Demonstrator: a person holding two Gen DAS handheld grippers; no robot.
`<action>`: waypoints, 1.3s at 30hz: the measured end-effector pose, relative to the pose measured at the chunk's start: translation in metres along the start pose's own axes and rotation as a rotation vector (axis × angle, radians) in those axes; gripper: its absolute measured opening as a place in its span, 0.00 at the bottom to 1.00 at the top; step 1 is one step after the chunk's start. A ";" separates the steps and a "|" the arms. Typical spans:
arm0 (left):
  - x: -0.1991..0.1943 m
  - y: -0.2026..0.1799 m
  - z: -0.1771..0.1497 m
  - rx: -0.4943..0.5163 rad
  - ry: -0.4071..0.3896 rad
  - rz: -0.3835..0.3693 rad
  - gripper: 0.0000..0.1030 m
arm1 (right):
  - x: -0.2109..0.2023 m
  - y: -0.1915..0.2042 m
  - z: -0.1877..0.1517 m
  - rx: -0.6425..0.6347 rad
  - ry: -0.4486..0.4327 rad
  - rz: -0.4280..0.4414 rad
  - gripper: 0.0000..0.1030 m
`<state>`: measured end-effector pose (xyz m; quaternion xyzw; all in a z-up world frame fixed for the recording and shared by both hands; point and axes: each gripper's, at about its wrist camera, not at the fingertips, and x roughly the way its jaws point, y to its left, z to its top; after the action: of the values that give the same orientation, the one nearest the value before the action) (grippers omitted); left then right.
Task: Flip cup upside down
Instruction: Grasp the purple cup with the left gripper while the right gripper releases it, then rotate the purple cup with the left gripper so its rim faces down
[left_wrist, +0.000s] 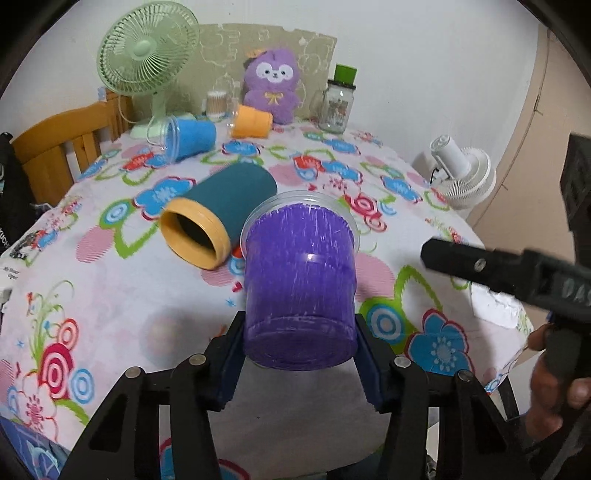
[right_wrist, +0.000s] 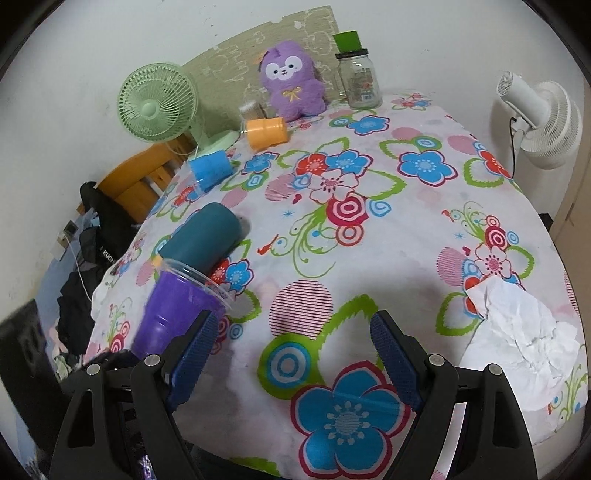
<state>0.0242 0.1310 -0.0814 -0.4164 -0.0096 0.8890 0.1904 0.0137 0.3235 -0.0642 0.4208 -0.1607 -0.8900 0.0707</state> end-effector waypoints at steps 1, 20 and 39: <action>-0.003 0.000 0.001 -0.002 -0.005 -0.001 0.54 | 0.000 0.001 0.000 -0.004 0.000 0.001 0.84; -0.032 0.007 0.010 0.013 -0.019 0.013 0.53 | 0.004 0.009 -0.001 -0.018 0.007 0.015 0.84; -0.041 0.007 0.014 0.018 -0.045 0.003 0.39 | 0.001 0.012 -0.001 -0.030 -0.003 0.011 0.84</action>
<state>0.0349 0.1124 -0.0432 -0.3944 -0.0054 0.8985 0.1926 0.0136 0.3123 -0.0610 0.4176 -0.1496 -0.8925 0.0817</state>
